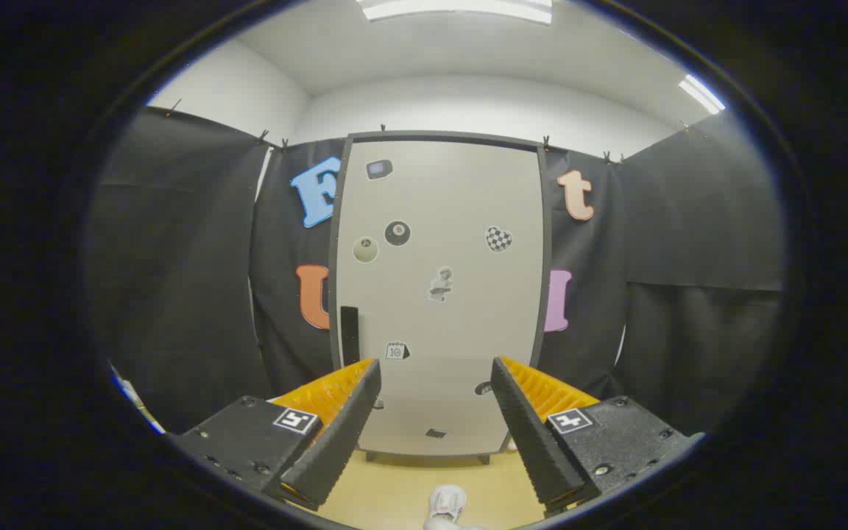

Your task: Open the shoe cabinet door, grab the shoes and put them into the shoe cabinet, then close the shoe cabinet door.

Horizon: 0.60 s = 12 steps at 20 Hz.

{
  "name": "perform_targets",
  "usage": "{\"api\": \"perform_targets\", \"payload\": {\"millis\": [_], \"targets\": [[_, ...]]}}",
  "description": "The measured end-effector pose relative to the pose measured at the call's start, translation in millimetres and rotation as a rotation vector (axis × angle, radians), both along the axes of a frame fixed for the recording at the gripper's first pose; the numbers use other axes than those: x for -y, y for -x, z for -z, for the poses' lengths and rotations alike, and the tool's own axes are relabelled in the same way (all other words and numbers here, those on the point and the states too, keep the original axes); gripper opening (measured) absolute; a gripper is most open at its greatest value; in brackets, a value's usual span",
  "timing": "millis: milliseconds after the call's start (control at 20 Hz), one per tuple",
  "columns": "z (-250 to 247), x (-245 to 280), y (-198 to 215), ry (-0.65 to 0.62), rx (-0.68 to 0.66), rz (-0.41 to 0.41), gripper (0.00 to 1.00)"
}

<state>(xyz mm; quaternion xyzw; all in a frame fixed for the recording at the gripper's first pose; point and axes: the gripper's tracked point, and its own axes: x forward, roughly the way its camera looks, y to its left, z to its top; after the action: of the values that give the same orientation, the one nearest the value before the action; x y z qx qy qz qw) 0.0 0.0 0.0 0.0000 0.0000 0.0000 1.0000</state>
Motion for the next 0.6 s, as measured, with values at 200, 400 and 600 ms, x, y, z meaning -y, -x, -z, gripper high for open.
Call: {"api": "perform_targets", "payload": {"millis": [200,400,600], "targets": [[2,5,-2,-0.020,-0.008,0.018,0.99],[4,6,-8,-0.004,-0.007,0.027,0.99],[7,2,-15,-0.001,-0.011,0.030,0.99]]}}
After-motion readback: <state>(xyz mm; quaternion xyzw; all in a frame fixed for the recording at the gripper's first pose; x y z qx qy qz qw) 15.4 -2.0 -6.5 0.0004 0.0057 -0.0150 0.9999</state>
